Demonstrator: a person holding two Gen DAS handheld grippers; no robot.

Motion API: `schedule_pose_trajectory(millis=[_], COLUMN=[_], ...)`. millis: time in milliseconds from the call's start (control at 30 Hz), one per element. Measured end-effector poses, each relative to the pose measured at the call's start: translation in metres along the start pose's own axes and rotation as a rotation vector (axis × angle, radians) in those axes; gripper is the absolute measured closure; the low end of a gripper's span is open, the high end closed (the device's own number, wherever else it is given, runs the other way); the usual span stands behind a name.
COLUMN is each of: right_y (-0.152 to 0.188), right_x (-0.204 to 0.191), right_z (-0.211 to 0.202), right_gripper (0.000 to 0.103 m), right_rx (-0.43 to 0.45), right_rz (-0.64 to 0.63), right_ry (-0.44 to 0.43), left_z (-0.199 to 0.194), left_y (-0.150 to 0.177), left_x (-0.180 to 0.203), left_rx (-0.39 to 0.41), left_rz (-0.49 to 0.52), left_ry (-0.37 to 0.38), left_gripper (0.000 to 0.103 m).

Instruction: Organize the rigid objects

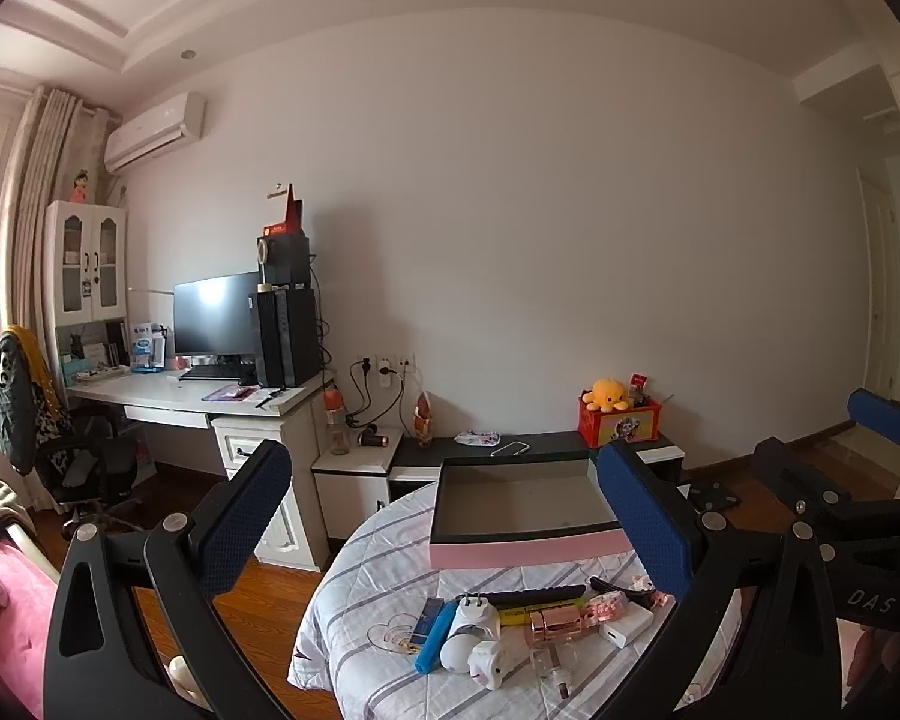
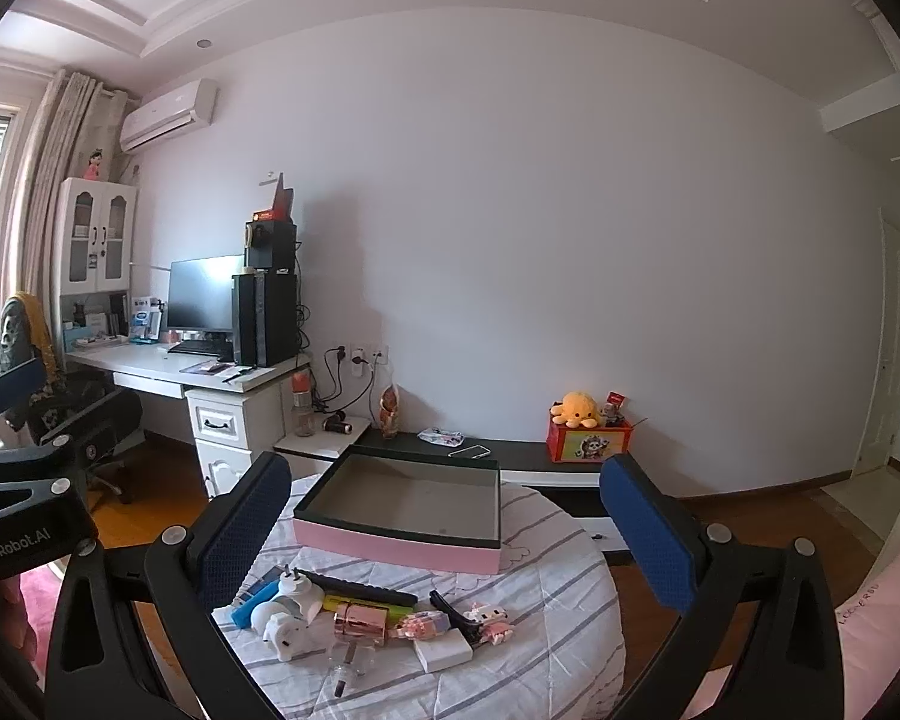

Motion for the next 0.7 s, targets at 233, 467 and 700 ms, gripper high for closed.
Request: schedule_pose_trajectory(millis=[233,467,700], right_y=[0.0023,0.0024,0.0054], right_x=[0.0029,0.0061,0.0086], right_z=[-0.0014,-0.0042,-0.0010], right_gripper=[0.000,0.000,0.000], right_rx=[-0.002,0.011,0.003], right_rz=[-0.001,0.004,0.006], right_ry=[0.022,0.033,0.041], left_z=[0.0011,0.0010,0.0009], left_y=[0.0031,0.0031,0.0052], left_x=[0.0026,0.0031,0.0048], left_rx=[-0.006,-0.006,-0.016], left_rz=[0.010,0.009,0.017], left_ry=[0.004,0.002,0.003], left_gripper=[0.000,0.000,0.000])
Point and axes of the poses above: each gripper's, at about its wrist camera, not at the fingertips, and z roughly the way its jaws point, x to its right, y to its underside, the point moved 3 cm from there along z, roughly the way its jaws point, and after that the axes turned 1 degree about x, right-handed, at the moved point
